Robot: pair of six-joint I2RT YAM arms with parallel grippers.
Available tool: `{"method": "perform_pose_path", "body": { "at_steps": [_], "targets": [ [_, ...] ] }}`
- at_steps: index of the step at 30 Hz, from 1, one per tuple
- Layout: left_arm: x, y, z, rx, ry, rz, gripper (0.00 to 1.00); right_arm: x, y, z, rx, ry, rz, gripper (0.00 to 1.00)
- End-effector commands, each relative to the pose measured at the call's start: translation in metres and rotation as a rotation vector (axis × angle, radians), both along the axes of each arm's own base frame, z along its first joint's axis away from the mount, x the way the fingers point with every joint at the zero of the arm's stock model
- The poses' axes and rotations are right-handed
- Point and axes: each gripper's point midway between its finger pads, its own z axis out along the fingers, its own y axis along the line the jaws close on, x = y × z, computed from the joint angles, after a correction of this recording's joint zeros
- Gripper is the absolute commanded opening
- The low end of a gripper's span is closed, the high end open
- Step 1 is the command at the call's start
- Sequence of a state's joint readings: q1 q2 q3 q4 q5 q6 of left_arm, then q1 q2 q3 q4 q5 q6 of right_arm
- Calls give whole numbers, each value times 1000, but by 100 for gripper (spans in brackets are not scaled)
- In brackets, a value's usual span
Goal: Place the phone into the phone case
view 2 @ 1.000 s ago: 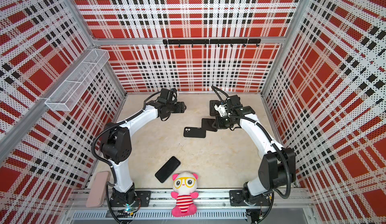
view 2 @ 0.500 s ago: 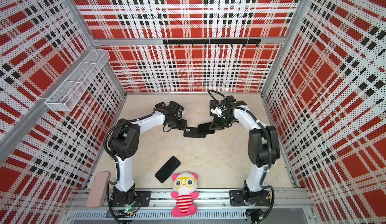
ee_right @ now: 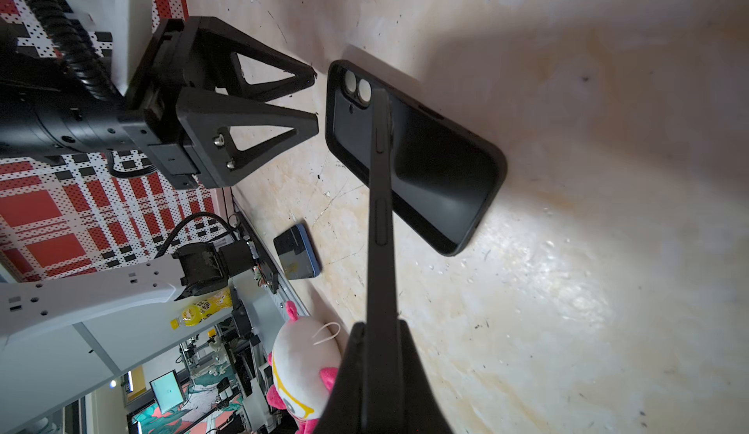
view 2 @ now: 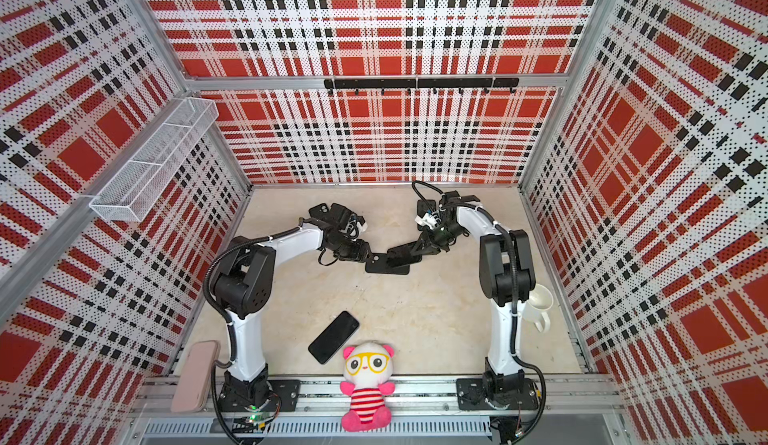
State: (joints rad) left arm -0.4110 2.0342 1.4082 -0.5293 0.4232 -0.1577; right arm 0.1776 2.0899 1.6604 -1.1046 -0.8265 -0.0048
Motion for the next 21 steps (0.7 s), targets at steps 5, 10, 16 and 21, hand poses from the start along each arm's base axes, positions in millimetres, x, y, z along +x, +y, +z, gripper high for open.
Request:
{"method": "perform_pose_path", "body": {
  "at_steps": [5, 10, 16, 21],
  "targets": [
    [-1, -4, 0, -55, 20, -2, 55, -4, 2, -1, 59, 47, 17, 0],
    [-2, -4, -3, -59, 29, 1, 53, -4, 2, -11, 60, 74, 16, 0],
    [-5, -8, -9, -65, 47, -5, 51, -4, 2, -24, 52, 104, 13, 0],
    [-7, -8, -13, -66, 59, -5, 50, -3, 2, -30, 42, 118, 9, 0]
  ]
}}
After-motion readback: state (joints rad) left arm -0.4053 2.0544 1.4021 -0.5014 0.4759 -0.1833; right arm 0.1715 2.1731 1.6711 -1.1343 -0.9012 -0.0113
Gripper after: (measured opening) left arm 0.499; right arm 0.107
